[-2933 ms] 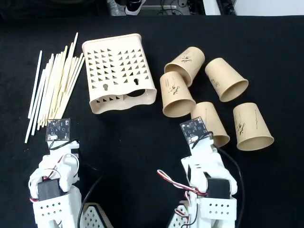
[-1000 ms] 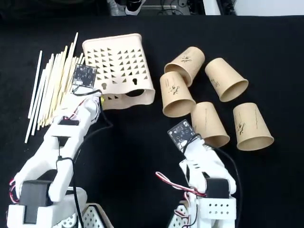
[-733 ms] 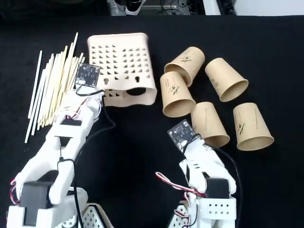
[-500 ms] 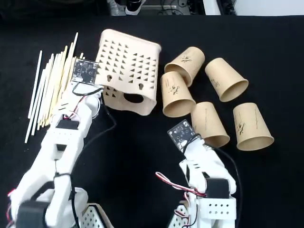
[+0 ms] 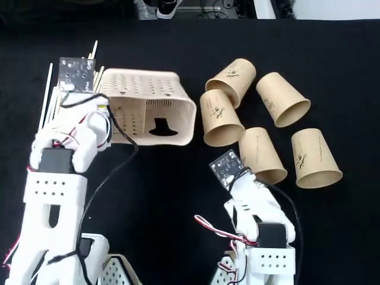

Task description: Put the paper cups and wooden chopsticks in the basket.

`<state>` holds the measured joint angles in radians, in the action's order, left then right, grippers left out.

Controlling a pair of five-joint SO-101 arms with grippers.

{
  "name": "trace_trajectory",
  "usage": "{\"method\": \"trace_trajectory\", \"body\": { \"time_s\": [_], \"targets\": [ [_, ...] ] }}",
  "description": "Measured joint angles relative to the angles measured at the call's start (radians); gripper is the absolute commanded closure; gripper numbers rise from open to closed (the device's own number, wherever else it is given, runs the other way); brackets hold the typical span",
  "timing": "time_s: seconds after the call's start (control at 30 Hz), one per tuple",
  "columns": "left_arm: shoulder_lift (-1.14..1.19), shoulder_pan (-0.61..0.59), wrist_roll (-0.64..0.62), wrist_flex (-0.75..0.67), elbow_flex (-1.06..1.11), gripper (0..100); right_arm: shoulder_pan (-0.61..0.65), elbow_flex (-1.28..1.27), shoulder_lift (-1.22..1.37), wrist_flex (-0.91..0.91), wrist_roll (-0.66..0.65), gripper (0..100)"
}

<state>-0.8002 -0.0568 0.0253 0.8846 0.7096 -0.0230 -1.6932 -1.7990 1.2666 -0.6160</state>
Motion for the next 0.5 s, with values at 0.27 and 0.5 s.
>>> {"method": "trace_trajectory", "body": {
  "time_s": [0.27,0.5],
  "targets": [
    [-0.002,0.021,-0.048,0.262,-0.247,97,0.000,0.000,0.000,0.000,0.000,98.5],
    [-0.002,0.025,-0.175,0.350,-0.293,97,0.000,0.000,0.000,0.000,0.000,98.5]
  ]
}}
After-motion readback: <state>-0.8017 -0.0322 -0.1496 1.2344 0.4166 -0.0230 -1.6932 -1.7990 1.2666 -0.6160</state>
